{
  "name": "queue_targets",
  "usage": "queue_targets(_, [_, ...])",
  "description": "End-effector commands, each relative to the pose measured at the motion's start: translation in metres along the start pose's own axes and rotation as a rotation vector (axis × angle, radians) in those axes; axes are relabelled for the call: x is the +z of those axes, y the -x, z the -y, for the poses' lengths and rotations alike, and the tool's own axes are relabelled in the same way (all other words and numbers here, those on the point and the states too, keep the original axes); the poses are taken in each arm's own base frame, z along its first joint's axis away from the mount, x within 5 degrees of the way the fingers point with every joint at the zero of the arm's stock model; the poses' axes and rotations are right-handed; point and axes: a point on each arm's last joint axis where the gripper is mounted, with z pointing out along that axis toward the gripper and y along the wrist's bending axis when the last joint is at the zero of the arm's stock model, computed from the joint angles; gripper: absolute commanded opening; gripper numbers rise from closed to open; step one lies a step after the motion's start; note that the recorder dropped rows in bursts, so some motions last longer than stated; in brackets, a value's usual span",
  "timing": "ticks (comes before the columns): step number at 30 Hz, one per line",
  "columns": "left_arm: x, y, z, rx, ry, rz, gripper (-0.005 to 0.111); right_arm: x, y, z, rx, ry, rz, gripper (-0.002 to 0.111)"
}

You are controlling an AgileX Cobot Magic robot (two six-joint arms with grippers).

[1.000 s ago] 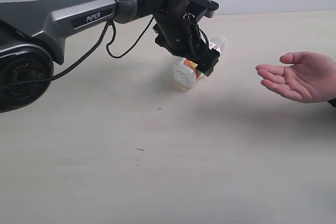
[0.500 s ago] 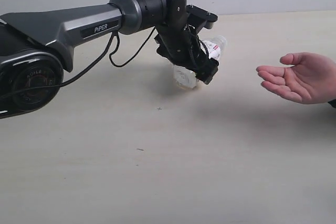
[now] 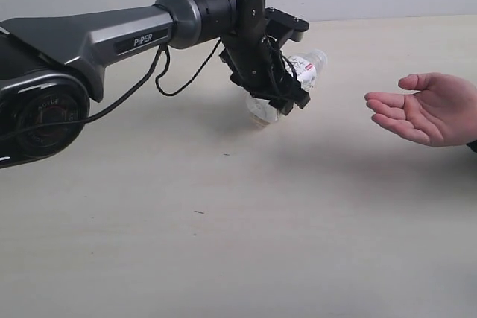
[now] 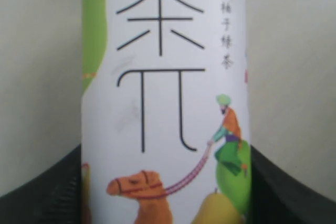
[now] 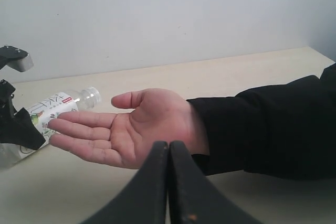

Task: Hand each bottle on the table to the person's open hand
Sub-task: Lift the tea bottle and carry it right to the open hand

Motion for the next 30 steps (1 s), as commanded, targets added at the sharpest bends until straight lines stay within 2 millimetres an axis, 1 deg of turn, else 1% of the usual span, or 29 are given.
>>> queue_targets(1, [-0.030,0.007,0.003,0.005,-0.011,-0.010,0.000,0.000,0.000,0.000,-0.004,0.004,0.009,0.000])
queue_targets(3, [-0.039,0.008,0.005,0.002,-0.021,-0.012,0.000,0.000,0.000,0.000,-0.004,0.004,0.009,0.000])
queue_targets(6, [-0.047,0.010,0.008,0.004,-0.036,-0.013,0.000,0.000,0.000,0.000,-0.004,0.004,0.009,0.000])
queue_targets(10, [-0.048,0.011,0.019,0.032,-0.044,-0.013,0.000,0.000,0.000,0.000,-0.004,0.004,0.009,0.000])
queue_targets(15, [-0.051,0.014,0.037,0.101,-0.054,-0.003,0.000,0.000,0.000,0.000,-0.004,0.004,0.009,0.000])
queue_targets(18, [-0.059,0.017,0.044,0.114,-0.058,0.014,0.000,0.000,0.000,0.000,-0.004,0.004,0.009,0.000])
queue_targets(20, [-0.065,0.019,0.044,0.113,-0.056,0.031,0.000,0.000,0.000,0.000,-0.004,0.004,0.009,0.000])
queue_targets(24, [-0.082,0.024,0.045,0.105,-0.052,0.070,0.000,0.000,0.000,0.000,-0.004,0.004,0.009,0.000])
queue_targets(30, [-0.121,0.030,0.049,0.070,-0.070,0.108,0.000,0.000,0.000,0.000,-0.004,0.004,0.009,0.000])
